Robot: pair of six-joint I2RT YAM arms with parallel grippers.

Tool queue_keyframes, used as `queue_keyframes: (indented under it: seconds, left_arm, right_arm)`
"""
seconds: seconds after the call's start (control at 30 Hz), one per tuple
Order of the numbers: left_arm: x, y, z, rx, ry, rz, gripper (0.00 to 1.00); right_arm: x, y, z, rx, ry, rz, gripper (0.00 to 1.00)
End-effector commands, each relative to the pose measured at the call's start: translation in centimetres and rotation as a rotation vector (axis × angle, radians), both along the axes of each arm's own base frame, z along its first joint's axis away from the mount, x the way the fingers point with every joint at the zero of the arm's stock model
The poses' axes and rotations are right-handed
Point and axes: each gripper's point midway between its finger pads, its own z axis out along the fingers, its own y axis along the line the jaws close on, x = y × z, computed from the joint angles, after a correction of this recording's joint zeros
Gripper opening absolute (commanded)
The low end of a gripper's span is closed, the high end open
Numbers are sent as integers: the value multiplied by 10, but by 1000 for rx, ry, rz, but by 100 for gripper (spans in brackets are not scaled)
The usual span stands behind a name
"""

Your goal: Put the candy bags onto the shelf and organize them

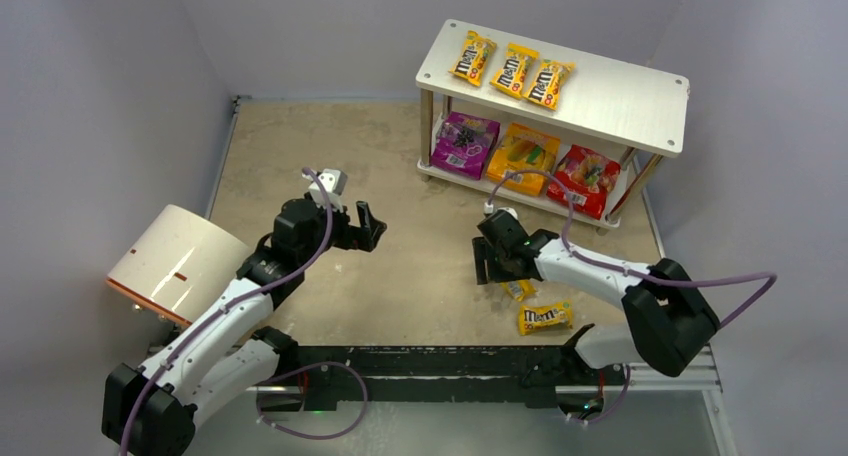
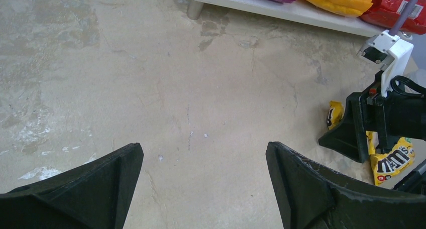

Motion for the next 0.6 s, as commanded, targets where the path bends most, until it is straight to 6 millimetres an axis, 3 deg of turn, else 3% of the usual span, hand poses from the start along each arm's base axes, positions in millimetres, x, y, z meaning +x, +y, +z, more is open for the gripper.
queue_keyframes:
  seconds: [0.0,0.1,0.2,0.4,0.53,0.57]
  left_arm:
    - [6,-7,20,-32,-46,-17,100]
    - [6,-7,18,-30,-42,-18,100]
    - [7,-7,18,-29,-44,-15,100]
    - [7,-7,17,-25,-43,-18,100]
    - [6,-6,17,-22,-39,-12,100]
    - [6,-5,19,-22,-44,-11,100]
  right_arm:
    - [8,0,27,16,-56,-13,69]
    - [16,1,49,44,-118,-34,67]
    - [19,-5,53,25,-149,-53,67]
    - [35,-16,34,-96,-163,-75,67]
    - [45,-19,17,-173,-142,-99,61]
    - [47,-20,13,-189,-138,-112,55]
